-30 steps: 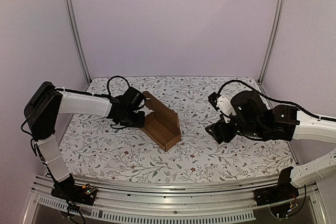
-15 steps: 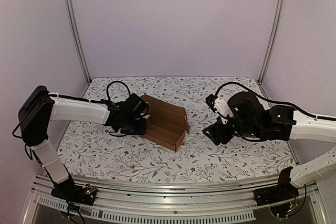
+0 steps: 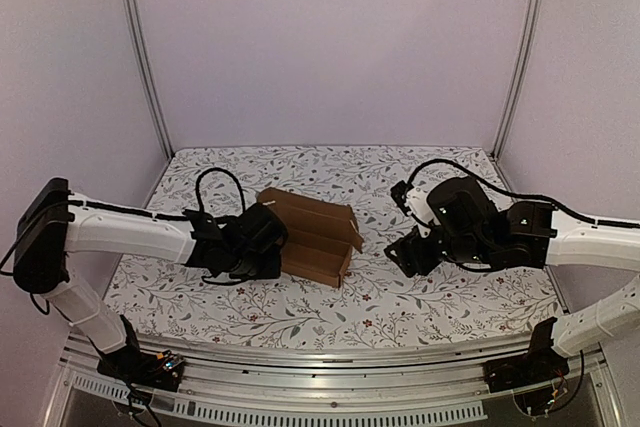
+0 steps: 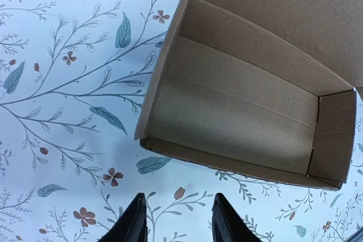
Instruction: Fold the paper box
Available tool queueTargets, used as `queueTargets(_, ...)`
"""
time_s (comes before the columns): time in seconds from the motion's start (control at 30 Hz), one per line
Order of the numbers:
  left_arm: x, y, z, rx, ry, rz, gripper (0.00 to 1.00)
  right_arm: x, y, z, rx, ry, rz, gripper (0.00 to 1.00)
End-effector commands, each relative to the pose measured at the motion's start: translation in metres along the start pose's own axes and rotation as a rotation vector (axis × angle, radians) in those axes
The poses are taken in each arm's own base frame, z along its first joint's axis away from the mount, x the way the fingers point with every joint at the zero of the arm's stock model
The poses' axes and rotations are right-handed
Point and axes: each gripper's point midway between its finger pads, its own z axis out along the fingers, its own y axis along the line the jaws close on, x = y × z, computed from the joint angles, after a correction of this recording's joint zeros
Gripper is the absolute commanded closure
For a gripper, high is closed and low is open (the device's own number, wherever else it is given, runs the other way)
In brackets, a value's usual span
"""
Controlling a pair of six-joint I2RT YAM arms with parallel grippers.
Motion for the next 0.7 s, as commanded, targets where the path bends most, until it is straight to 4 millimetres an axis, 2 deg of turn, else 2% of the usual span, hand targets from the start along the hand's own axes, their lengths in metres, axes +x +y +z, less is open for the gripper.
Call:
queueTargets(0.0, 0.005, -0.015, -0.012, 0.034, -0.032, -0.019, 0.62, -0.003, 0.0, 0.006, 0.016, 0.0, 0.04, 0.26)
queueTargets(0.07, 0.008, -0.022, -0.018, 0.051, -0.039, 0.0, 0.6, -0.004, 0.0, 0.009, 0.02, 0.004, 0.051, 0.26)
queueTargets(0.13, 0.004, -0.021, -0.025, 0.052, -0.057, 0.01, 0.57, -0.004, 0.002, 0.011, 0.018, 0.005, 0.059, 0.26)
queueTargets(0.27, -0.015, -0.003, -0.056, 0.036, -0.129, 0.063, 0.49, -0.005, 0.002, 0.016, 0.023, 0.0, 0.074, 0.26)
queueTargets(0.43, -0.038, 0.008, -0.09, 0.094, -0.168, 0.14, 0.34, -0.008, 0.011, 0.027, -0.008, -0.014, 0.092, 0.25)
queueTargets(0.53, -0.046, 0.012, -0.097, 0.169, -0.157, 0.175, 0.29, -0.014, 0.018, 0.035, -0.034, -0.022, 0.097, 0.28)
queueTargets(0.67, -0.056, 0.03, -0.094, 0.223, -0.119, 0.14, 0.25, -0.022, 0.023, 0.047, -0.063, -0.023, 0.095, 0.34)
